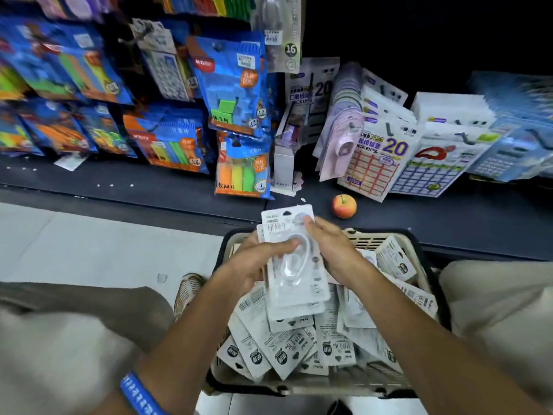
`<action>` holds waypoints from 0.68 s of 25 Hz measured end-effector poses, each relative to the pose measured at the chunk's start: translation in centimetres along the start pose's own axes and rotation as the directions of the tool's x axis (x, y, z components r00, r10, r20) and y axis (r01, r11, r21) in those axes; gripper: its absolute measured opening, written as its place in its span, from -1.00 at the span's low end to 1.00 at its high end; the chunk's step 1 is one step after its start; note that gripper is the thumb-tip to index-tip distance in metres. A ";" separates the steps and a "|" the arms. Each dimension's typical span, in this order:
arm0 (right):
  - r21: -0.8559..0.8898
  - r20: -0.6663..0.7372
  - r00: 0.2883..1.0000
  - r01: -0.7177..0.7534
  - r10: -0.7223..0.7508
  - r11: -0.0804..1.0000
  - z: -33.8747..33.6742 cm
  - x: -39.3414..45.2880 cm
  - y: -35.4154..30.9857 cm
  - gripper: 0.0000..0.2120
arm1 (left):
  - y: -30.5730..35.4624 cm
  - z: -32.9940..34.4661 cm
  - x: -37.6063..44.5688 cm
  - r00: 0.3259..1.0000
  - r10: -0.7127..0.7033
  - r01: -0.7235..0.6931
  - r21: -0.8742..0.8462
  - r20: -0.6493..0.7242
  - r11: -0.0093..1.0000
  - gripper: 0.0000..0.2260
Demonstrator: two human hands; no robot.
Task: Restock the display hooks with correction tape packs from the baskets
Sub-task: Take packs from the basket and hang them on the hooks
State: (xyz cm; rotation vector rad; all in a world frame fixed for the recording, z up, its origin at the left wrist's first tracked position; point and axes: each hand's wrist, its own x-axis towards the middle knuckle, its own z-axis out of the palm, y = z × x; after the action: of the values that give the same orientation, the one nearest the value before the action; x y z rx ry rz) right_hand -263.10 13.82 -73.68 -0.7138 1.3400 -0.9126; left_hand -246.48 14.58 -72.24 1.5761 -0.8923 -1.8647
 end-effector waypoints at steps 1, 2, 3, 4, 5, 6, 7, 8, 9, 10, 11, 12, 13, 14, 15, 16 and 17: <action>-0.153 0.043 0.999 -0.022 0.029 0.988 -0.9 -0.1 1.2 -0.78 | -0.2 -0.7 0.3 0.997 0.013 -0.011 0.031 -0.074 0.999 -0.53; -0.446 0.027 0.999 0.035 -0.026 0.894 -1.9 -0.2 2.4 -0.79 | -0.3 -1.6 0.7 0.985 0.038 -0.031 0.045 -0.170 0.999 -0.53; -0.769 0.051 0.988 0.131 -0.145 0.626 -2.7 -0.2 3.8 -0.74 | -0.1 -2.5 0.9 0.961 0.070 -0.058 0.053 -0.268 0.997 -0.51; -0.935 0.187 0.959 0.240 -0.214 0.259 -2.9 -0.1 5.2 -0.53 | 0.2 -3.4 1.0 0.938 0.096 -0.081 0.058 -0.334 0.995 -0.48; -0.920 0.387 0.903 0.393 -0.187 -0.006 -2.4 0.0 6.3 -0.29 | 0.4 -4.2 1.1 0.925 0.109 -0.094 0.058 -0.364 0.994 -0.46; -0.825 0.558 0.826 0.542 -0.078 -0.158 -1.3 -0.1 6.8 -0.13 | 0.7 -4.7 1.2 0.921 0.113 -0.096 0.064 -0.372 0.993 -0.46; -0.721 0.662 0.749 0.647 0.032 -0.245 0.0 0.0 7.0 -0.07 | 0.8 -5.1 1.4 0.923 0.116 -0.088 0.091 -0.367 0.992 -0.46; -0.645 0.708 0.698 0.701 0.106 -0.303 1.3 0.3 7.2 -0.08 | 0.9 -5.3 1.4 0.927 0.124 -0.085 0.126 -0.354 0.988 -0.47; -0.604 0.722 0.677 0.718 0.144 -0.345 2.4 0.7 7.1 -0.12 | 1.0 -5.5 1.4 0.930 0.143 -0.094 0.156 -0.338 0.983 -0.46; -0.577 0.719 0.675 0.712 0.165 -0.400 3.2 1.0 7.1 -0.19 | 0.9 -5.5 1.4 0.931 0.168 -0.119 0.168 -0.324 0.979 -0.45; -0.558 0.710 0.684 0.690 0.165 -0.460 3.6 1.3 7.1 -0.27 | 1.0 -5.4 1.4 0.930 0.188 -0.144 0.159 -0.317 0.977 -0.45; -0.543 0.702 0.696 0.661 0.152 -0.518 3.7 1.4 7.0 -0.36 | 1.2 -5.3 1.3 0.927 0.204 -0.166 0.146 -0.315 0.975 -0.45; -0.521 0.700 0.697 0.648 0.156 -0.556 3.6 1.3 6.8 -0.46 | 1.5 -5.2 1.1 0.920 0.219 -0.182 0.141 -0.325 0.973 -0.46; -0.533 0.685 0.711 0.638 0.159 -0.556 3.3 1.4 6.1 -0.55 | 1.8 -5.2 1.0 0.905 0.235 -0.195 0.146 -0.354 0.970 -0.47; -0.620 0.638 0.758 0.610 0.136 -0.493 2.8 1.6 4.7 -0.63 | 2.3 -5.3 1.0 0.881 0.252 -0.205 0.158 -0.401 0.966 -0.49; -0.761 0.568 0.821 0.554 0.068 -0.337 2.0 1.8 2.9 -0.70 | 2.9 -5.4 1.0 0.848 0.267 -0.213 0.168 -0.458 0.963 -0.51; -0.868 0.487 0.873 0.482 -0.011 -0.122 1.0 2.0 0.8 -0.77 | 3.4 -5.6 0.9 0.810 0.283 -0.219 0.183 -0.514 0.959 -0.53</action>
State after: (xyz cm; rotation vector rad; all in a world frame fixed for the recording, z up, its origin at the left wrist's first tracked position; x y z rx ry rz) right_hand -262.02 12.39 -75.26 -2.3372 1.4042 0.2722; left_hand -241.20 10.88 -70.74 1.8155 -0.8996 -1.1087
